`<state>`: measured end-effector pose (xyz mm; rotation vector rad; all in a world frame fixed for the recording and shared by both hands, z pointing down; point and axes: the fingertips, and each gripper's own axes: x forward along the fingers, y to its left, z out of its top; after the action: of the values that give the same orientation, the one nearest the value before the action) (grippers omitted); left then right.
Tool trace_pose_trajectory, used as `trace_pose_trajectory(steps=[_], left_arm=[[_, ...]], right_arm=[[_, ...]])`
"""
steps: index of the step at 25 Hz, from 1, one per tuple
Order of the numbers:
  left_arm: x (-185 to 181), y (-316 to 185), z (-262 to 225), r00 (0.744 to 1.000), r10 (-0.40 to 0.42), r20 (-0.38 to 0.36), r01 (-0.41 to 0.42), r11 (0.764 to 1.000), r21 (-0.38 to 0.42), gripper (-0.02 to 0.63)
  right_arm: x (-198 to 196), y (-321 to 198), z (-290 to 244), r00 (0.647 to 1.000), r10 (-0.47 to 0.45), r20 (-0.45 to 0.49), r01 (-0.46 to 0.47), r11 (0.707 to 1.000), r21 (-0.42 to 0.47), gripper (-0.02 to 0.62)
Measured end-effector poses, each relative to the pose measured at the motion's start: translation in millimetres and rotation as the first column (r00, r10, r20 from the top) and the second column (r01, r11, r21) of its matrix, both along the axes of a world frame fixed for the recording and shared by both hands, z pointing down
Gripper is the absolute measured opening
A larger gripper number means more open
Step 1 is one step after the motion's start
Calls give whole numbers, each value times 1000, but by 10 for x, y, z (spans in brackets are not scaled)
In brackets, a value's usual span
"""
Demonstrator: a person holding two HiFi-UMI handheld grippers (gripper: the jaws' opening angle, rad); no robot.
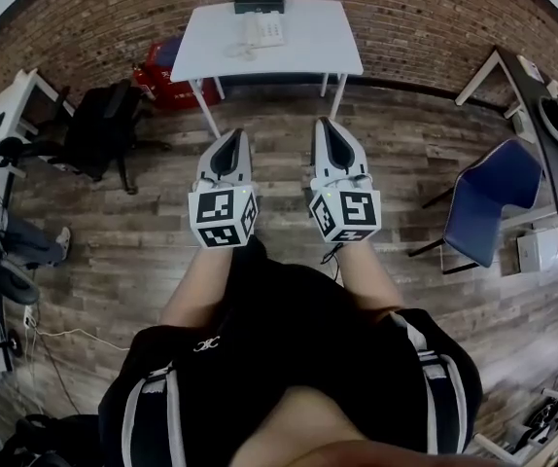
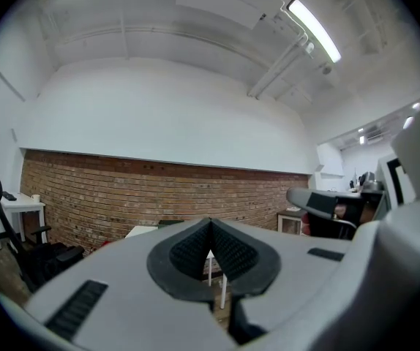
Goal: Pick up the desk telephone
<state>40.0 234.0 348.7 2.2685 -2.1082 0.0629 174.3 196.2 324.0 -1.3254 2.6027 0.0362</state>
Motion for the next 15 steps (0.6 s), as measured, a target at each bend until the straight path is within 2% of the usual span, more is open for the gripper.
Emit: trace_pose_trajectory(steps=[8, 15], left_arm=[[-84, -433, 9, 1000, 17, 10, -17, 999, 28, -2], [-298, -1061, 72, 999, 35, 1, -35, 998, 43, -2]], right_arm=[[-105, -376, 28, 1000, 1, -7, 0, 1000, 24, -2], [-322, -959, 96, 999, 19, -30, -18, 999, 34, -2]])
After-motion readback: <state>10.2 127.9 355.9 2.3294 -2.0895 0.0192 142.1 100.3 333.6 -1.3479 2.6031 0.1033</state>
